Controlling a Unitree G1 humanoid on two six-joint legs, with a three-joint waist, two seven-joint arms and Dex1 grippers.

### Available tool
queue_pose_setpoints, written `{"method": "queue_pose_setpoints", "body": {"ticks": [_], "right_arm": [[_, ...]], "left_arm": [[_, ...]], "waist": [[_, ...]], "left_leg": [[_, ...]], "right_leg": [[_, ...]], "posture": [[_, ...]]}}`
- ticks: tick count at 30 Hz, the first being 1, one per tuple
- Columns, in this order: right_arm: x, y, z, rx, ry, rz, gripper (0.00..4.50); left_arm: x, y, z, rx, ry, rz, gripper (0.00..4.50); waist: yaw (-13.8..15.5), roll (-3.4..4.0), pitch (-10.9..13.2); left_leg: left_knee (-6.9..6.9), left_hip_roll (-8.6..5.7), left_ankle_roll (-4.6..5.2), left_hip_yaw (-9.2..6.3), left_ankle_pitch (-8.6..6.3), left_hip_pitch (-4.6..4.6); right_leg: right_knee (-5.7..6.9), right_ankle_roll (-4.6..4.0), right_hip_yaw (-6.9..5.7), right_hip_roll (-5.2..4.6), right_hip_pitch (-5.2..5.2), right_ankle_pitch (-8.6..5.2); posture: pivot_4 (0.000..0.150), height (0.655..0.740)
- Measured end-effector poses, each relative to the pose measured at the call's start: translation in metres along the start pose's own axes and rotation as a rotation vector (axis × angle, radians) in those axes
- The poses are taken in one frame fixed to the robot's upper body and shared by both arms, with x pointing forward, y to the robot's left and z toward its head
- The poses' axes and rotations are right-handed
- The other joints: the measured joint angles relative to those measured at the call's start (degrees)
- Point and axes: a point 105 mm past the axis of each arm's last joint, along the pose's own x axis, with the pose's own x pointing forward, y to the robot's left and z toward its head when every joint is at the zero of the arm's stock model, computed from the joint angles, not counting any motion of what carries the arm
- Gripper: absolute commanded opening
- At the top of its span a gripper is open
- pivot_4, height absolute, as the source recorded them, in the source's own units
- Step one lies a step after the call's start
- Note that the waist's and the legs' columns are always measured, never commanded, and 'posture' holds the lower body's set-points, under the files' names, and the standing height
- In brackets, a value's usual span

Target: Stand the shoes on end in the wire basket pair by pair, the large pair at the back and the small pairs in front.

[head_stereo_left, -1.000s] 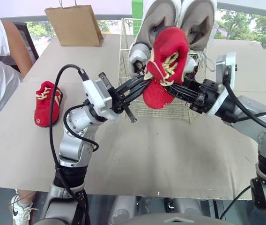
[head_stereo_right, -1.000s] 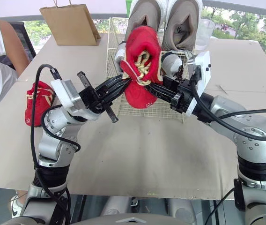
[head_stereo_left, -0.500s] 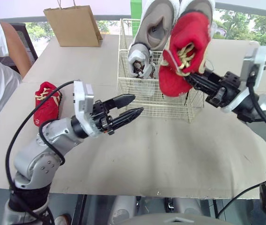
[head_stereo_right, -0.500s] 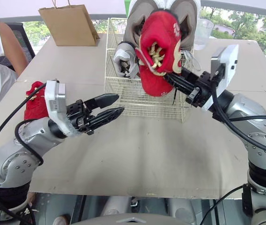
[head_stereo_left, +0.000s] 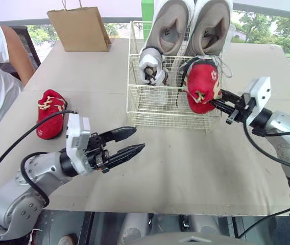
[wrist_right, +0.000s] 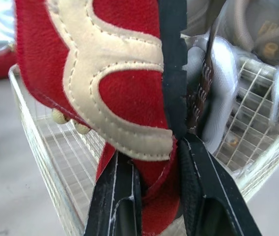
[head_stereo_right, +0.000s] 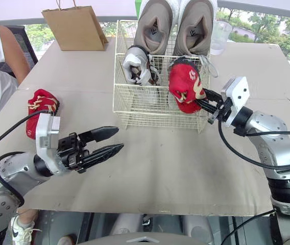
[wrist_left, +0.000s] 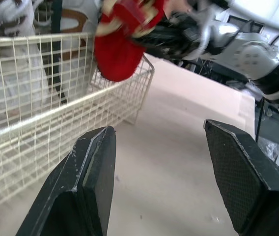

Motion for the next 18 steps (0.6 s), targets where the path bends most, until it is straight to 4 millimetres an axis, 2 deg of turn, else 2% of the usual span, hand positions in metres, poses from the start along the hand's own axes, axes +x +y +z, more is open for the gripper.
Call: {"method": "queue_pose_setpoints", "body": {"ticks": [2,5,6,11,14,18], "right_arm": [[-0.001,0.004,-0.01,0.029,0.029,0.014,0.26],[-0.004,0.015,-0.024,0.165,0.057,0.034,1.72],[-0.006,0.017,-0.025,0.205,0.06,0.046,2.07],[-0.017,0.03,-0.024,0.337,0.054,0.104,4.47],[-0.026,0.032,-0.021,0.323,0.068,0.116,4.47],[-0.044,0.023,-0.014,0.249,0.114,0.082,4.47]], "left_arm": [[0.0,0.0,0.001,0.005,-0.001,-0.003,3.12],[-0.001,0.0,0.001,0.012,0.003,0.0,3.12],[-0.001,0.001,0.0,0.018,0.007,0.002,3.12],[-0.003,0.004,-0.001,0.024,0.012,0.003,3.12],[-0.003,0.005,0.001,0.033,0.009,0.005,3.12],[-0.005,0.014,0.004,0.036,0.001,0.05,3.12]], "waist": [[0.02,0.0,0.0],[0.14,-0.03,-0.07],[0.19,-0.11,-0.17],[0.82,-0.32,-0.3],[1.5,-0.31,-0.29],[1.64,-0.24,-0.25]], "left_leg": [[-0.1,0.01,0.01,0.03,-0.01,0.45],[-0.14,0.01,0.01,-0.02,-0.02,0.64],[-0.14,0.0,0.01,-0.04,-0.02,0.67],[-0.28,-0.05,0.04,-0.13,-0.05,1.39],[-0.41,-0.07,0.04,-0.1,-0.05,1.44],[-0.61,-0.11,0.04,-0.07,-0.05,1.39]], "right_leg": [[-0.09,-0.02,0.01,-0.03,0.45,-0.01],[-0.11,-0.04,0.02,-0.24,0.65,-0.02],[-0.12,-0.04,0.01,-0.24,0.68,-0.02],[-0.43,-0.28,-0.11,-0.44,1.5,-0.16],[-0.61,-0.29,-0.09,-0.51,1.55,-0.16],[-0.76,-0.29,-0.07,-0.59,1.53,-0.15]], "posture": [[0.15,0.74],[0.15,0.74],[0.15,0.74],[0.15,0.74],[0.15,0.74],[0.15,0.74]]}}
